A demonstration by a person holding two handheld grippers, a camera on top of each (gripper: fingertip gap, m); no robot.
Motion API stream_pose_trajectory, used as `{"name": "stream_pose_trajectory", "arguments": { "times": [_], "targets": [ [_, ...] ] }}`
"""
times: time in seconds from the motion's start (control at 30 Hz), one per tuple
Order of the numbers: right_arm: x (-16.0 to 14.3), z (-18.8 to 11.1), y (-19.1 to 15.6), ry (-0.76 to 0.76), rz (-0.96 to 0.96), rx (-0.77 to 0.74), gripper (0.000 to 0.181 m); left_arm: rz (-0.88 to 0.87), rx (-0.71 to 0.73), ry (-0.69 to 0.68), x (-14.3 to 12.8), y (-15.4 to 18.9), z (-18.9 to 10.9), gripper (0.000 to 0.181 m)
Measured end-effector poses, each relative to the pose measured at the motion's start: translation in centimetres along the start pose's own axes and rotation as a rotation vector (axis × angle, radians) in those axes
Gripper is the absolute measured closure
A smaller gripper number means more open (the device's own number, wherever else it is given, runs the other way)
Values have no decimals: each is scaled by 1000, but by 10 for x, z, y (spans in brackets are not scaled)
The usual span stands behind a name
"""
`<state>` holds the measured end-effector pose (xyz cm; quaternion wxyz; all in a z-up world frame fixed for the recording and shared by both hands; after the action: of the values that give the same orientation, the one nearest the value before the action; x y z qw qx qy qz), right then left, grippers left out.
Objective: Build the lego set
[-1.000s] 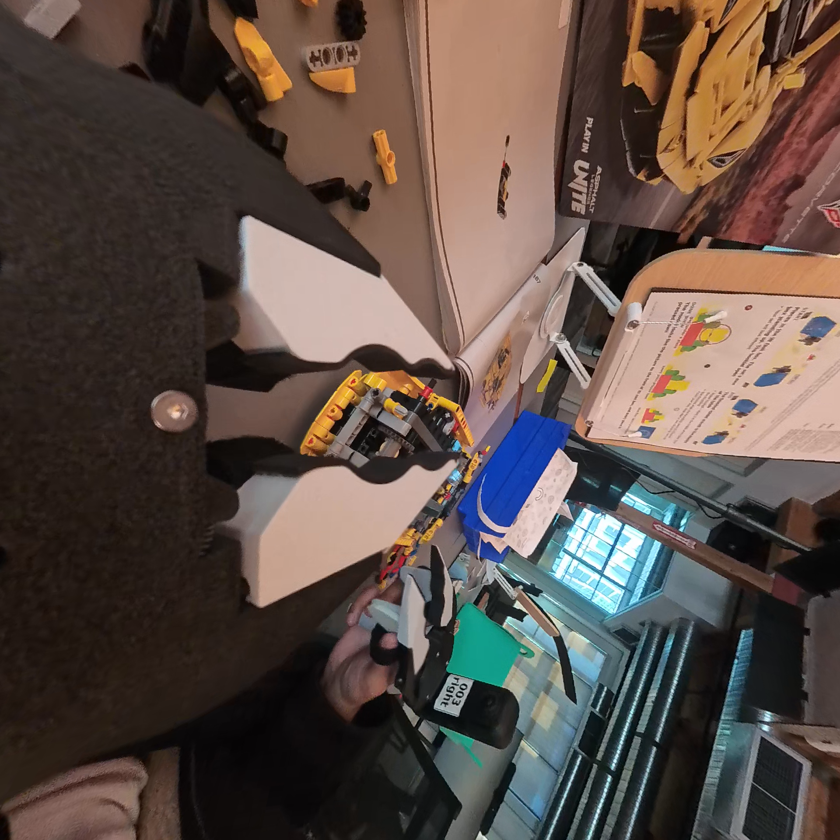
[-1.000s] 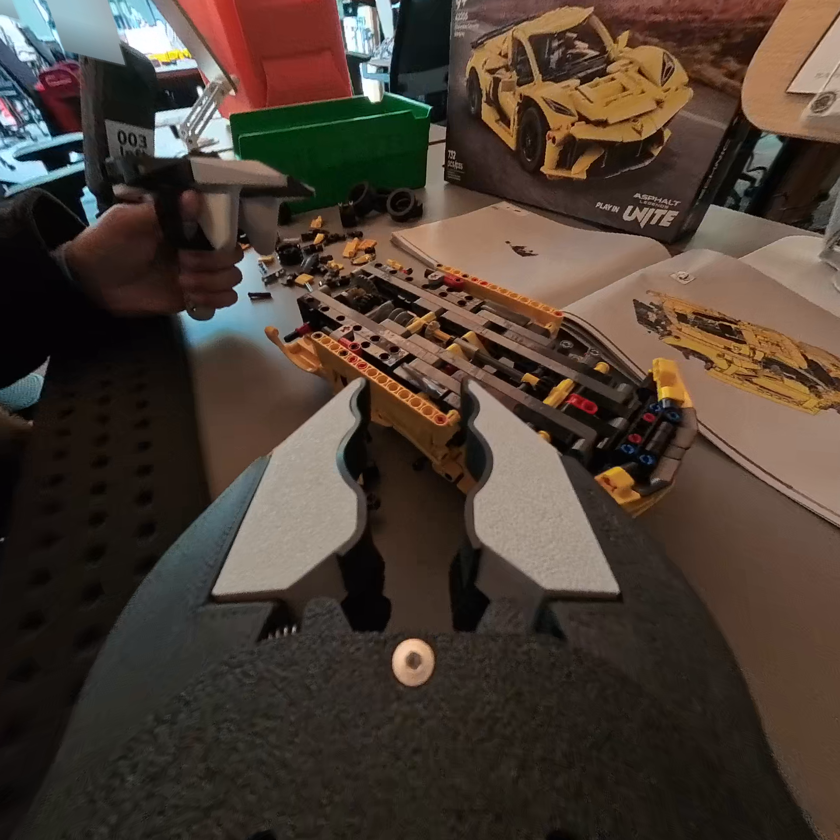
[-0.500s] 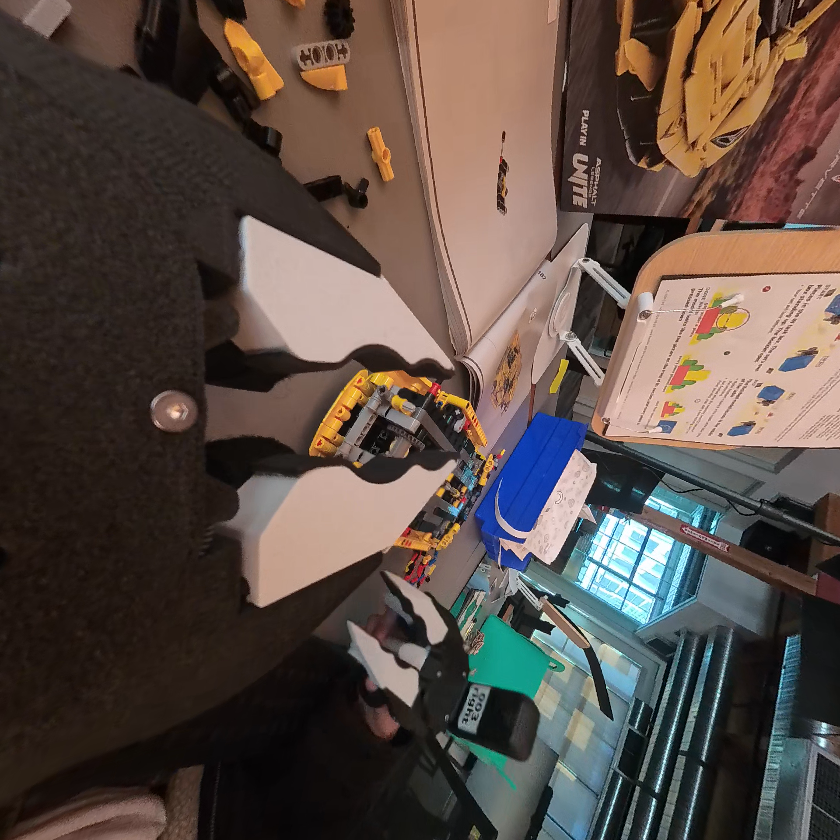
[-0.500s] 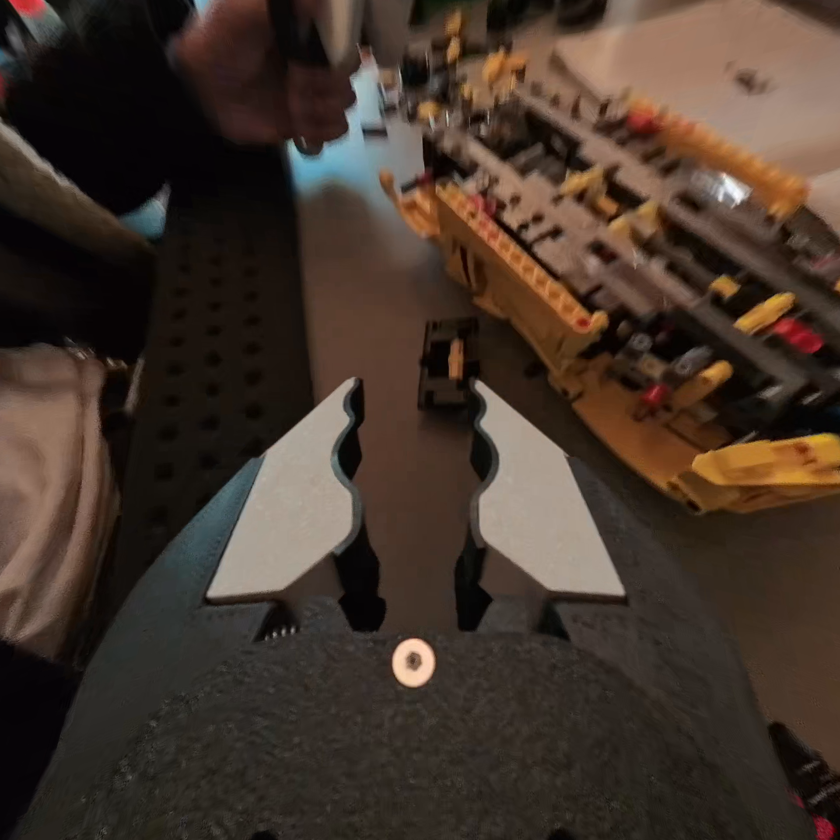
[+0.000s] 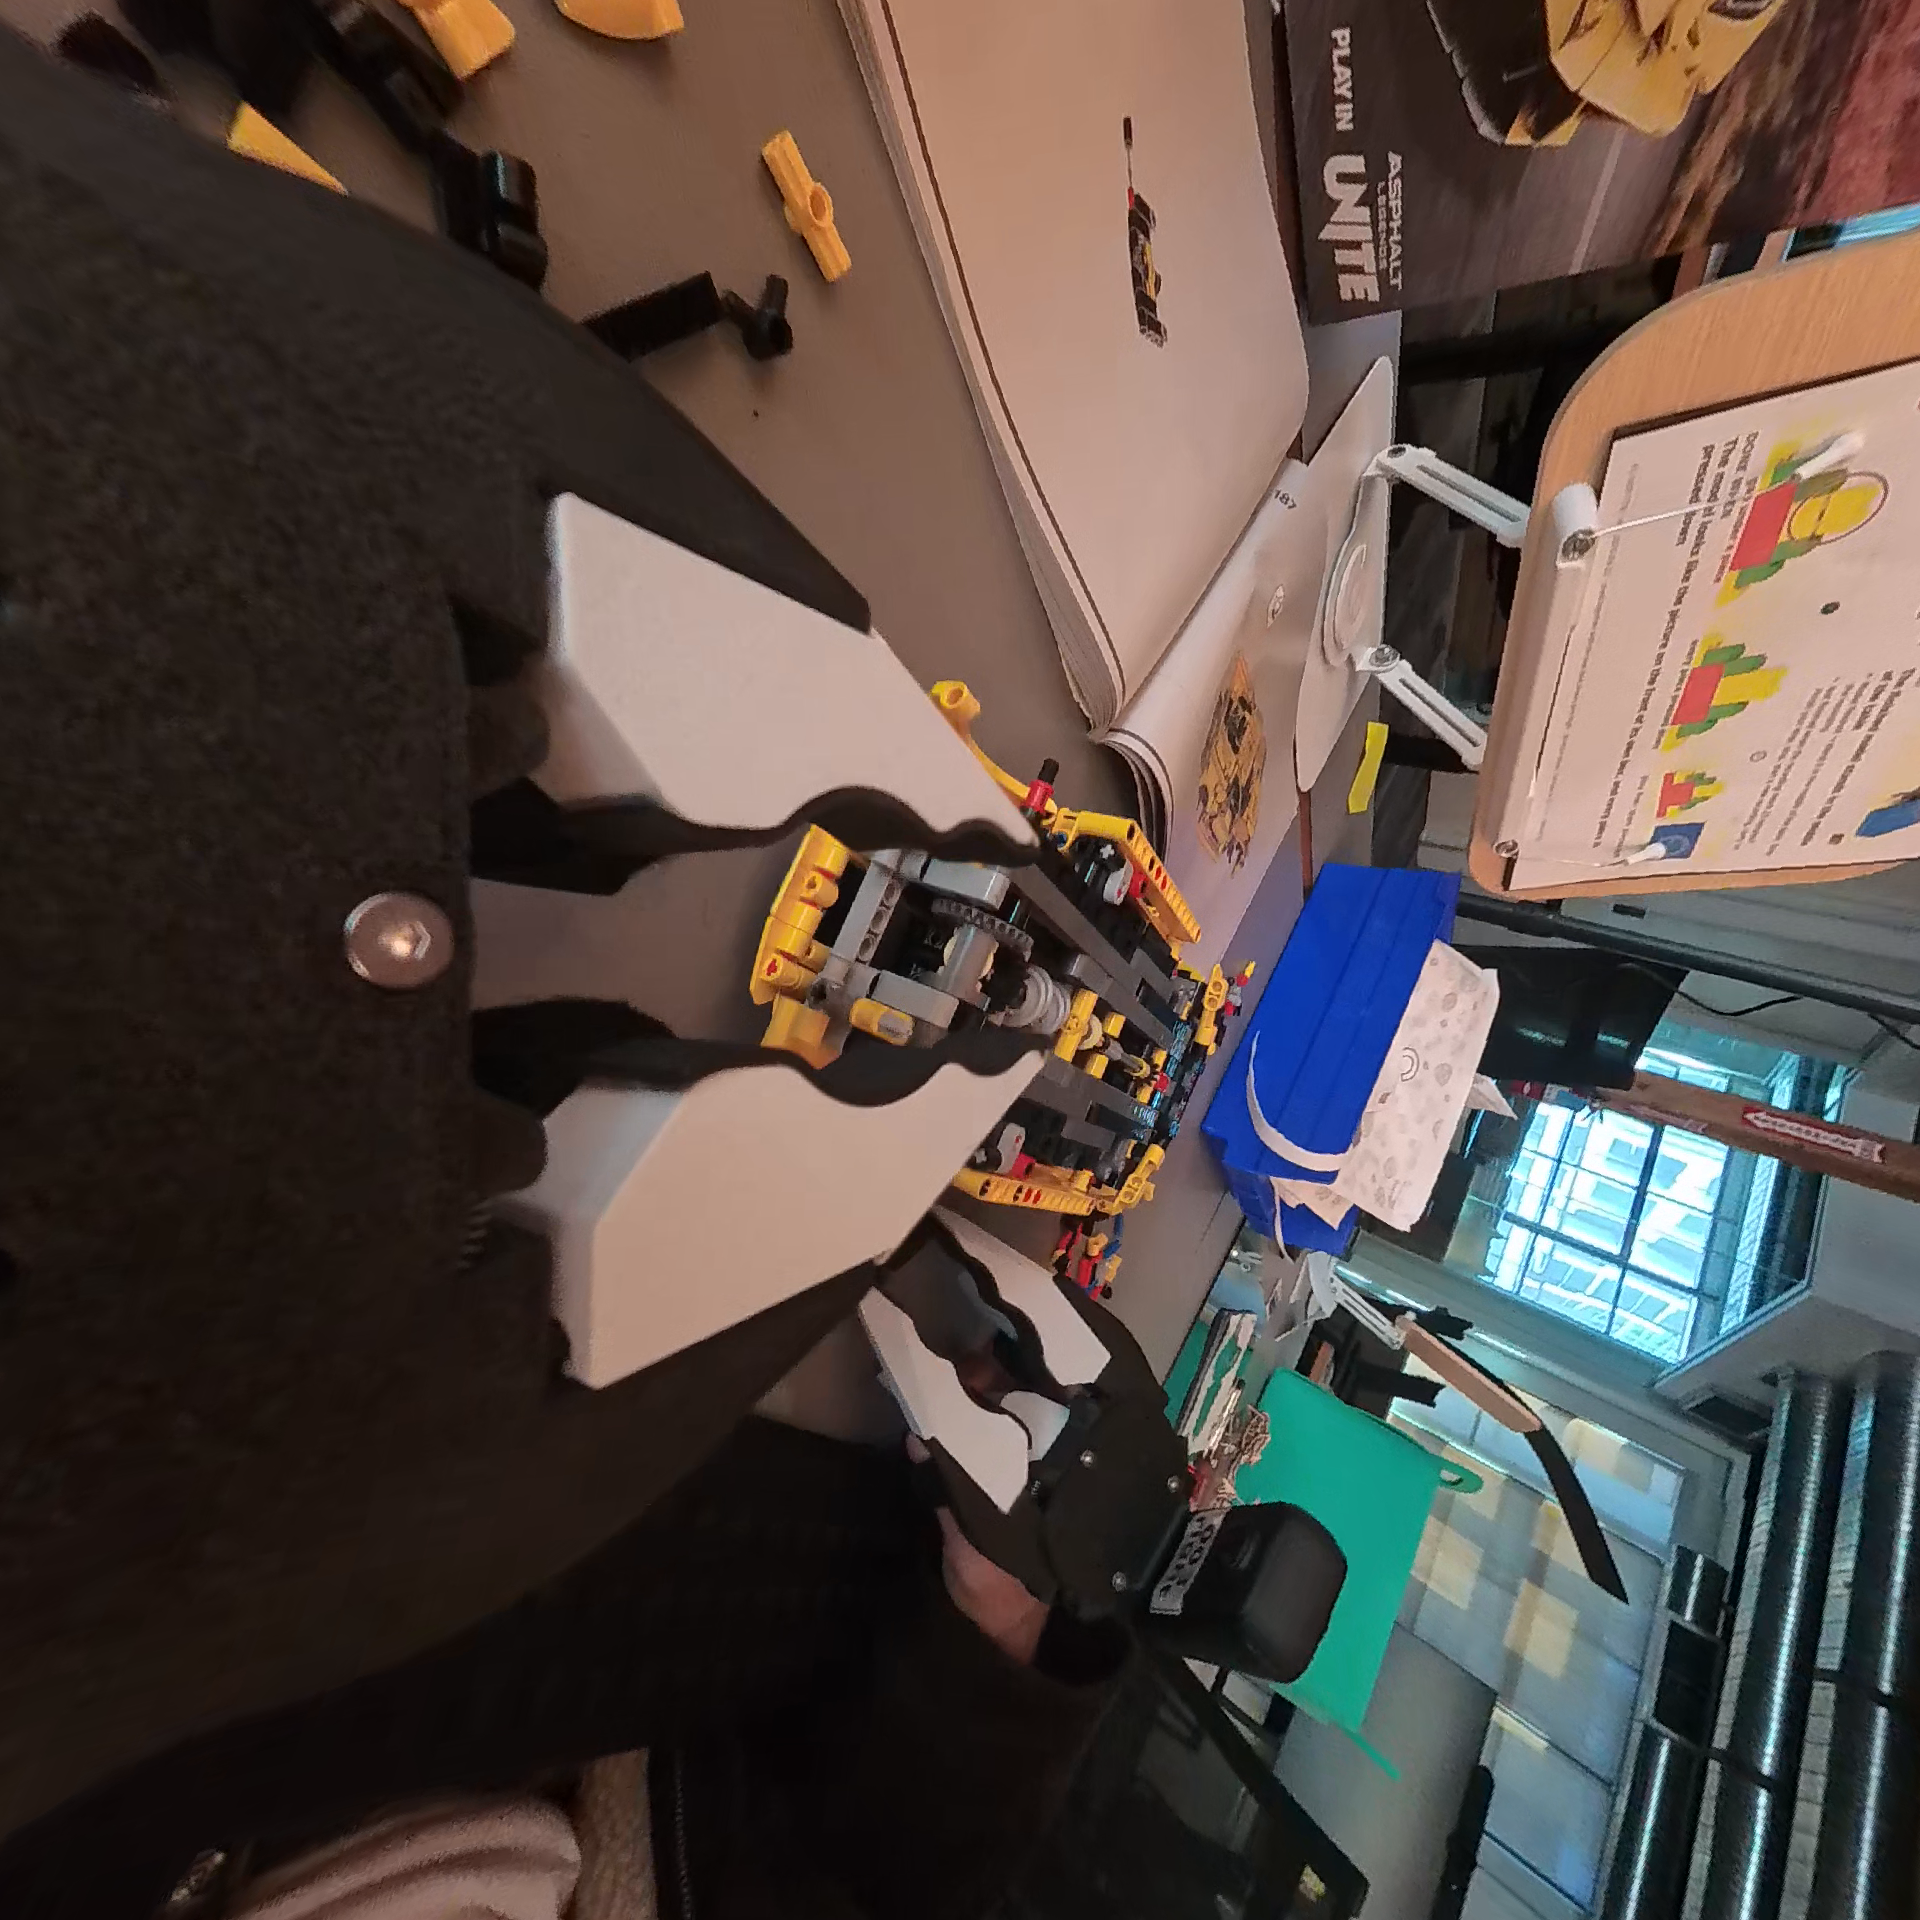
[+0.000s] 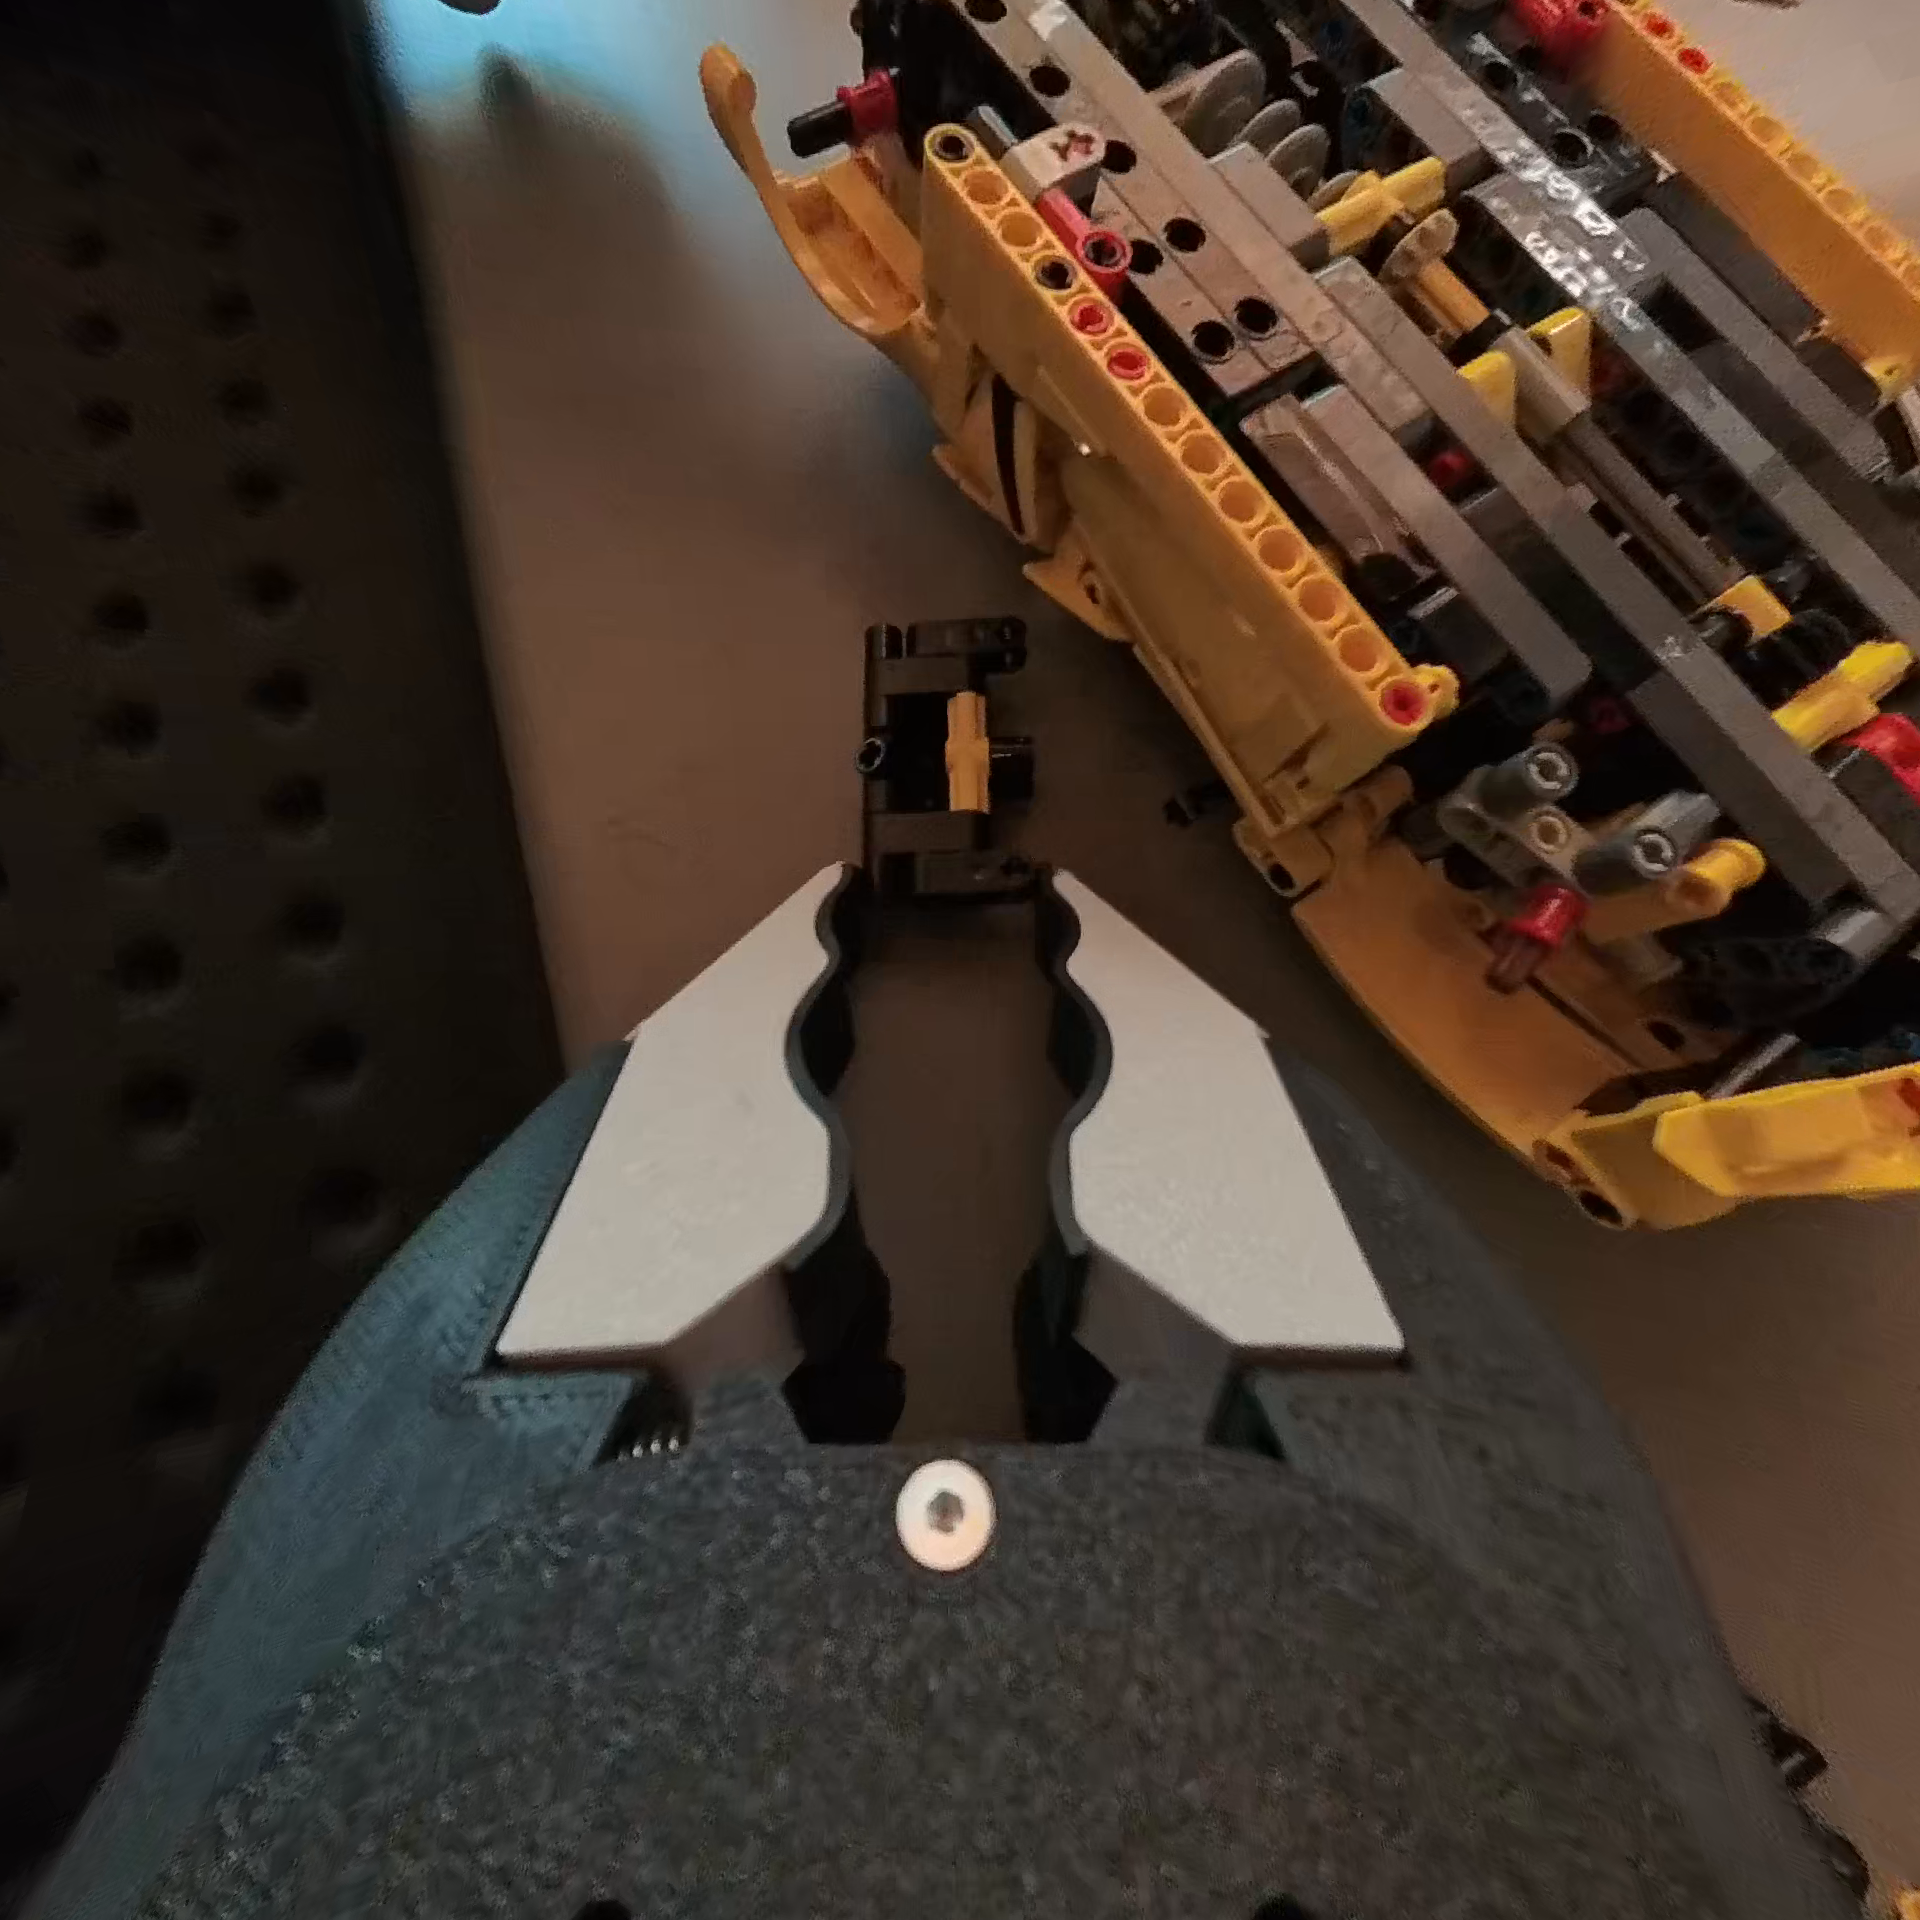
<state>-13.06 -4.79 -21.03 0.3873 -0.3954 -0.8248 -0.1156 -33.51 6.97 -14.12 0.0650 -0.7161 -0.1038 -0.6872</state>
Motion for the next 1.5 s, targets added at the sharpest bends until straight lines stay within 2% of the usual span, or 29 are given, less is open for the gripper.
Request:
{"name": "stream_pose_trajectory", "arguments": {
  "times": [0.1,0.17,0.23,0.3,0.47,0.63,0.77,0.93,1.03,1.13,1.27,1.3,1.4,1.5],
  "targets": [
    [3,-4,-1,21,34,58,150,35,-30,6,3,7,1,150],
    [7,-9,-6,36,131,195,150,67,-70,21,8,18,1,149],
    [16,-16,-10,61,275,371,150,110,-144,-53,11,39,4,149],
    [25,-22,-9,61,383,482,150,195,-213,-172,11,64,10,149],
    [38,-27,-9,82,416,534,150,428,-262,-379,6,119,33,142],
    [48,-30,-10,155,456,474,150,577,-133,-424,0,146,55,143],
    [52,-35,-11,181,508,467,150,604,-43,-412,-2,150,61,143],
    [57,-37,-18,177,528,486,150,529,-47,-413,-3,149,64,143],
    [61,-36,-24,166,519,492,150,525,-49,-417,-6,149,66,149],
    [62,-35,-26,165,512,483,150,582,-18,-425,-6,147,64,166],
    [65,-35,-24,216,512,477,150,589,24,-416,-2,141,62,167],
    [69,-38,-24,261,486,489,153,582,47,-401,1,137,60,173],
    [79,-51,-16,433,412,449,134,466,46,-311,9,125,52,173],
    [80,-58,-16,483,331,421,134,288,-24,-152,20,119,44,173]
  ]
}}
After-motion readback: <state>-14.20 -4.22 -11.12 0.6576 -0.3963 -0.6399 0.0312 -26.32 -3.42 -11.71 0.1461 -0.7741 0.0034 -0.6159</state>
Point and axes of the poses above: each gripper's, where its closed fingertips meet, z out along the fingers, x out of its top, y = z × x across the jaws, the point moved 5 cm from there along -z, back along the fingers, and after that the axes turned 13 degrees about z, right-handed, at the moved point
